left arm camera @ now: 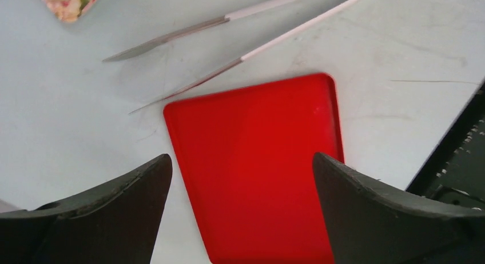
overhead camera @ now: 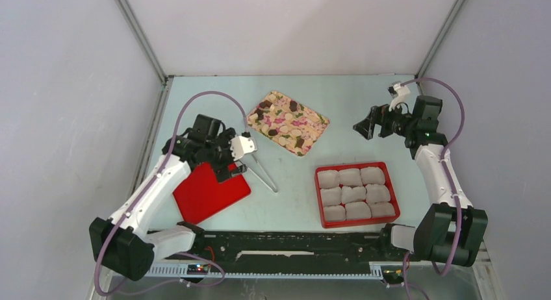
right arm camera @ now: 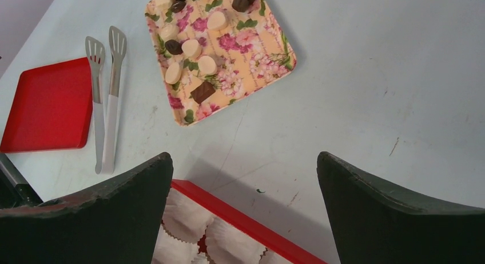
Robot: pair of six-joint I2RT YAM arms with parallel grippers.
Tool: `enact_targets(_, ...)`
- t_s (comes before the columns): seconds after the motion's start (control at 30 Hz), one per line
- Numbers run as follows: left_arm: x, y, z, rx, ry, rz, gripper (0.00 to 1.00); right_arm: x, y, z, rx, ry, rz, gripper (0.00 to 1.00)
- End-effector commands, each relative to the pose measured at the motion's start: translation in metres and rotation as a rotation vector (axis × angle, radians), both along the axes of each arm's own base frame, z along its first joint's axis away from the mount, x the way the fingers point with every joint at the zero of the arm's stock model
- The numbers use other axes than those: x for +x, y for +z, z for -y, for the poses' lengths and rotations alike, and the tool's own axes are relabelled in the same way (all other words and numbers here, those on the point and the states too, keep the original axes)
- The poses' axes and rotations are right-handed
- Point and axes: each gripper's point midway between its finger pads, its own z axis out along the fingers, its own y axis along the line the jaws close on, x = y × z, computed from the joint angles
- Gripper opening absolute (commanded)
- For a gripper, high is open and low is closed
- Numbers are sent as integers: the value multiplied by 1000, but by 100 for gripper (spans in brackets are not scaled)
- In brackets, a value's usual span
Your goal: Pack the chocolate
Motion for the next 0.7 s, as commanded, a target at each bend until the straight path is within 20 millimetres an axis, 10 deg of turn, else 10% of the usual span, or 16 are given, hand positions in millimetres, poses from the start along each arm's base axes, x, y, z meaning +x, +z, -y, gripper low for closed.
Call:
enact_targets(0.0, -10, 32, 31, -85, -189, -56, 98, -6, 12, -2, -11, 36, 51, 98)
enact_targets(0.37, 16, -11, 44, 237, -380, -30, 88, -5, 11, 7, -6, 14, 45, 97)
enact_targets(0.67, 52, -62, 31, 500, -538, -55, 56, -11, 16, 6, 2, 36, 56, 97)
